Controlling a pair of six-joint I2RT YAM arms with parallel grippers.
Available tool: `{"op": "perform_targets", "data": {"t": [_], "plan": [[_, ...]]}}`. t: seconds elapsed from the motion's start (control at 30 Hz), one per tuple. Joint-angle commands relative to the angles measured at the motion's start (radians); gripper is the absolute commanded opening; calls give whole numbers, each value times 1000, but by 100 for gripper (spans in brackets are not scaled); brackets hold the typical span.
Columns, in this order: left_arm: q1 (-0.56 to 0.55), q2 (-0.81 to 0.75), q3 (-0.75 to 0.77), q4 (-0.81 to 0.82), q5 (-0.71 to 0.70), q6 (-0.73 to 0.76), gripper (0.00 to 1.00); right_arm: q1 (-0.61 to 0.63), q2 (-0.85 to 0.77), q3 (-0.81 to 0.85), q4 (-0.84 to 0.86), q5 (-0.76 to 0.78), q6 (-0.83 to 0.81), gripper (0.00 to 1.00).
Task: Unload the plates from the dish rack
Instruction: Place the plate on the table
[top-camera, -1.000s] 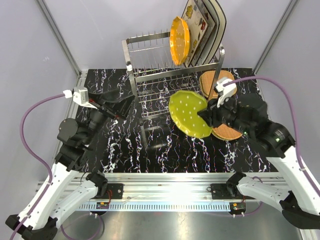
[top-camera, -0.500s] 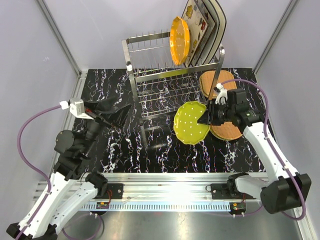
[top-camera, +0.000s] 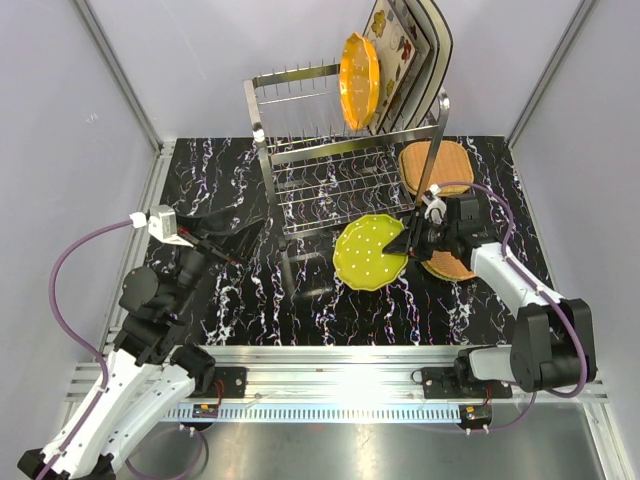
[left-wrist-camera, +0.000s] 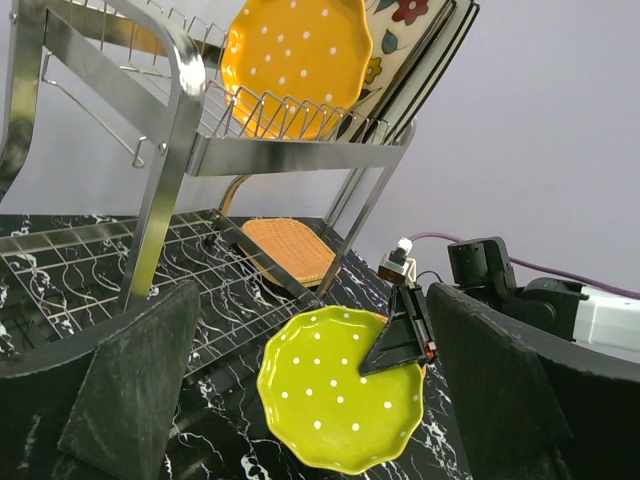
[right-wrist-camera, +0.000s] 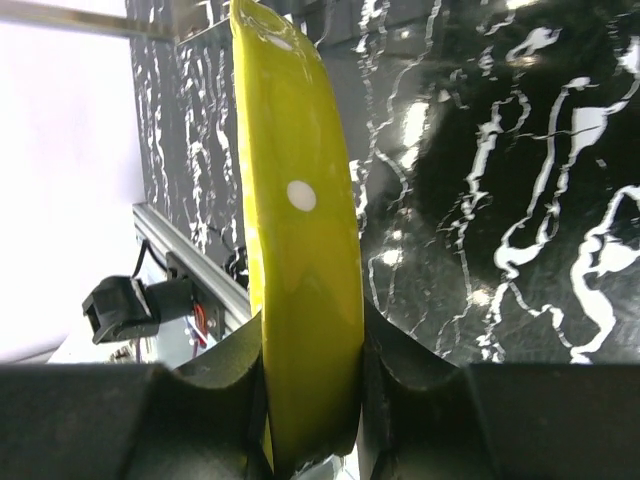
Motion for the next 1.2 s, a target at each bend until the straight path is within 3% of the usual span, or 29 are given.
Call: {"op": "perform_targets", "data": {"t": [0.0,0.7,1.07,1.17], "plan": [[3,-7,-12,63,-25,-28,99,-20,-1,-7,218,-84,64,0],[3,13,-80,119,-30,-51,99,-34,138,-106,368,48,61,0],[3,27,-84,130,-28,-45,99,-32,148,-135,370,97,43,0],[3,19,-87,121,-34,-45,99,-34,165,-129,358,114,36,4]]}}
